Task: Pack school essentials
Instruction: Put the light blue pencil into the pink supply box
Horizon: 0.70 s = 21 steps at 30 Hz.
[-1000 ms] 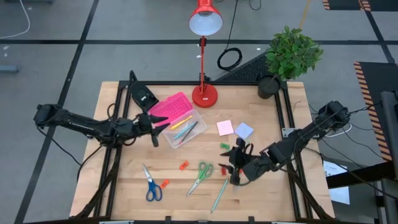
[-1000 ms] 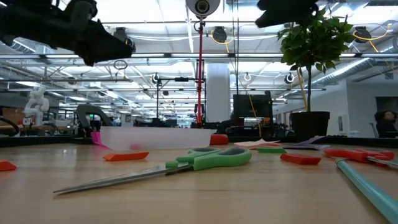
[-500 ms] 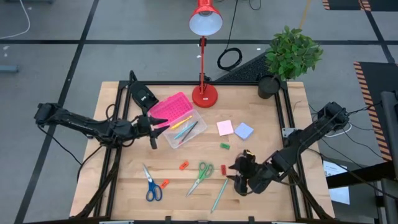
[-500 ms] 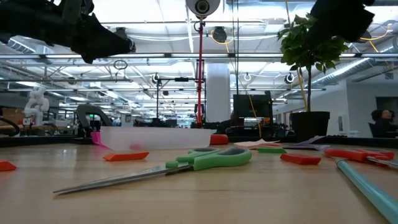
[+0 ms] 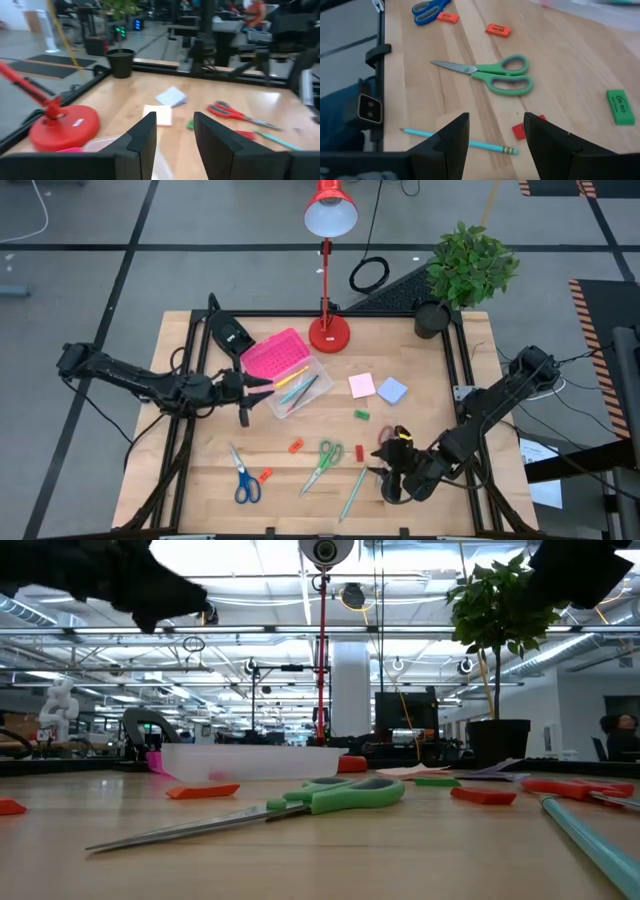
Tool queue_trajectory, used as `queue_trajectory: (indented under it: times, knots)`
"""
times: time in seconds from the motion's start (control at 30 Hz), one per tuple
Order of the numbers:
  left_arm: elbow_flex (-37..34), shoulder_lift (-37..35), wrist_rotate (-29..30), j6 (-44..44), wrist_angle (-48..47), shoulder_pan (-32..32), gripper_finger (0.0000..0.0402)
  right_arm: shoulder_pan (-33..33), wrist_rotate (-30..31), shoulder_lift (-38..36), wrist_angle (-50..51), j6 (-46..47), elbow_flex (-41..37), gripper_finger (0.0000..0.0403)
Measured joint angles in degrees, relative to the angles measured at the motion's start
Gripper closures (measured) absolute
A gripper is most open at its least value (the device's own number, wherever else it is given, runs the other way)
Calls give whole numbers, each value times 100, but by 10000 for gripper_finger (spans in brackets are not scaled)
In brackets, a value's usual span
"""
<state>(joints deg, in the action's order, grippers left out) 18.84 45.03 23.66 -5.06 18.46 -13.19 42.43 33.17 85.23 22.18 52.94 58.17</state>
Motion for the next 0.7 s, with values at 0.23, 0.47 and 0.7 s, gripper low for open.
queue_trajectory:
  times: [0.23, 0.47, 0.7]
  knots:
    - [982, 876, 476, 67, -1074, -606, 270, 11, -36, 257, -3, -159, 0, 222]
    - [1461, 1777, 528, 61, -1128, -756, 270, 0, -844, 741, -493, -1103, 0, 222]
    - [1558, 2252, 485, -218, -1003, -763, 270, -159, -1800, 1395, -1261, -2450, 2, 222]
